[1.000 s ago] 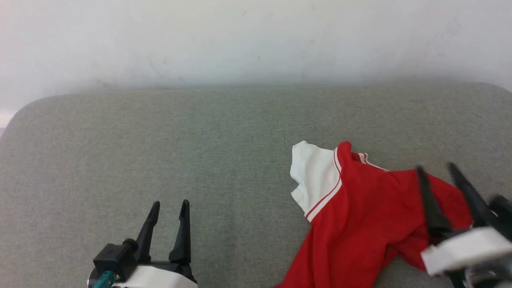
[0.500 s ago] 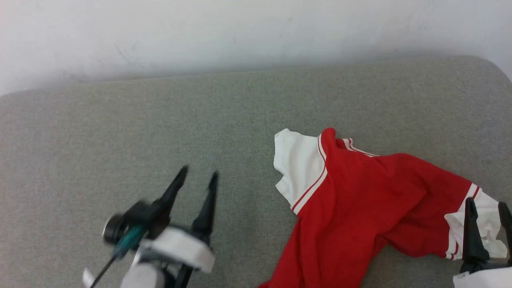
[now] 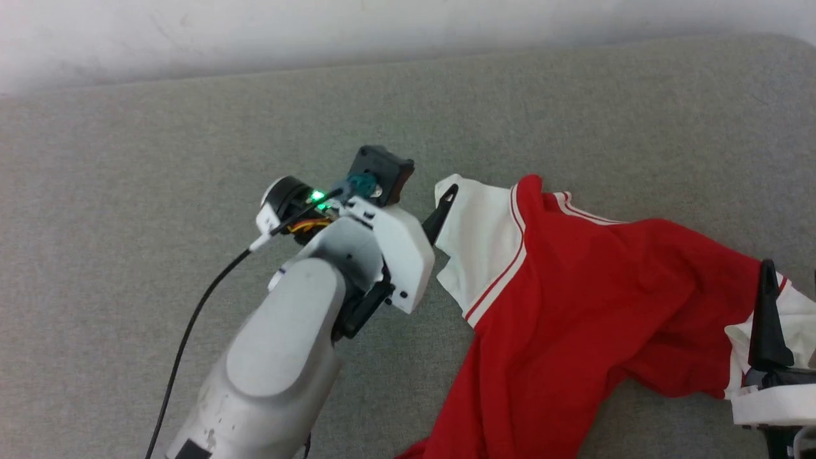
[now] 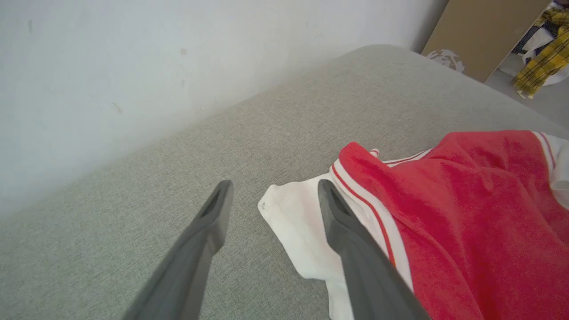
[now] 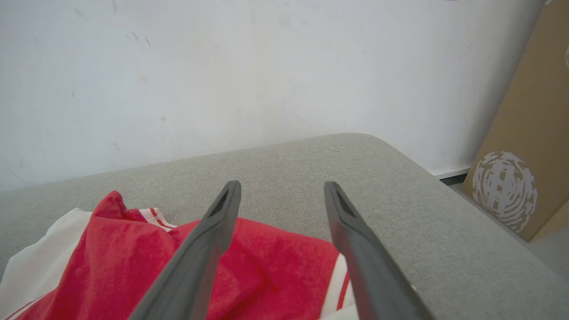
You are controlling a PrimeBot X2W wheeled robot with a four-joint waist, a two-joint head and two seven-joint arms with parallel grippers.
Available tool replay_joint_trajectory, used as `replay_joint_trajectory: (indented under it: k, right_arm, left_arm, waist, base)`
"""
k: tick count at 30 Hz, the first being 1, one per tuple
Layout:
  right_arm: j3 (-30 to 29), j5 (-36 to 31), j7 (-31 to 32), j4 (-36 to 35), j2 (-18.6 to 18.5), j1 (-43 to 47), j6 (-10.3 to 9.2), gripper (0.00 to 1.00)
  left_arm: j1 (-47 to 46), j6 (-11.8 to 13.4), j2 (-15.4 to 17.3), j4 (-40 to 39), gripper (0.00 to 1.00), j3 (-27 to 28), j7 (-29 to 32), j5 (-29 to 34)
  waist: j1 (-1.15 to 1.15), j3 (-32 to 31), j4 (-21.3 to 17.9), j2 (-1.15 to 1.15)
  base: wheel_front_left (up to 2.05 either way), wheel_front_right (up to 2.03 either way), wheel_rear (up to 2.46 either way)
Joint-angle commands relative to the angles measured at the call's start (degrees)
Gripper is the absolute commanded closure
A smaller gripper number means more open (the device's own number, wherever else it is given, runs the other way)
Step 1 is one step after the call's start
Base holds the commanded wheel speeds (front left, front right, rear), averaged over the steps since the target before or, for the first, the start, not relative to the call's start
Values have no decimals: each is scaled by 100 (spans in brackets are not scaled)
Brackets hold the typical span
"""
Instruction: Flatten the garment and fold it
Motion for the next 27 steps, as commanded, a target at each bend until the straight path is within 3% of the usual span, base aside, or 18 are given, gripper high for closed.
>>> replay_joint_trajectory:
  k: [1,14,20,22,23,27]
  right_arm:
    - [41,-22,-16,-19,14,-148,-4,0]
    - [184,102,-125,115,15,-348,-4,0]
    - [234,126,-176,184,15,-381,-4,0]
    - [235,129,-184,206,15,-387,-4,0]
    - [233,128,-186,219,15,-390,-4,0]
    - [219,103,-181,259,15,-385,-4,0]
  left_arm:
    - [-313,-38,-44,285,0,-123,243,-53]
    - [-1064,9,-73,1335,0,-452,1220,-114]
    - [-1101,263,96,1935,1,-752,2007,244]
    - [-1066,210,98,2053,95,-886,2319,254]
    - [-1050,174,98,2062,100,-960,2390,257]
    - [-942,58,59,1995,100,-1082,2459,29]
  waist:
    - [-1,361,-203,0]
    - [-1,933,-665,0]
    - [-1,972,-754,0]
    - [-1,955,-754,0]
    - [-1,934,-748,0]
    - [-1,801,-667,0]
  base:
    - [0,0,0]
    - [0,0,0]
    - [0,0,0]
    - [0,0,0]
    - [0,0,0]
    - [0,0,0]
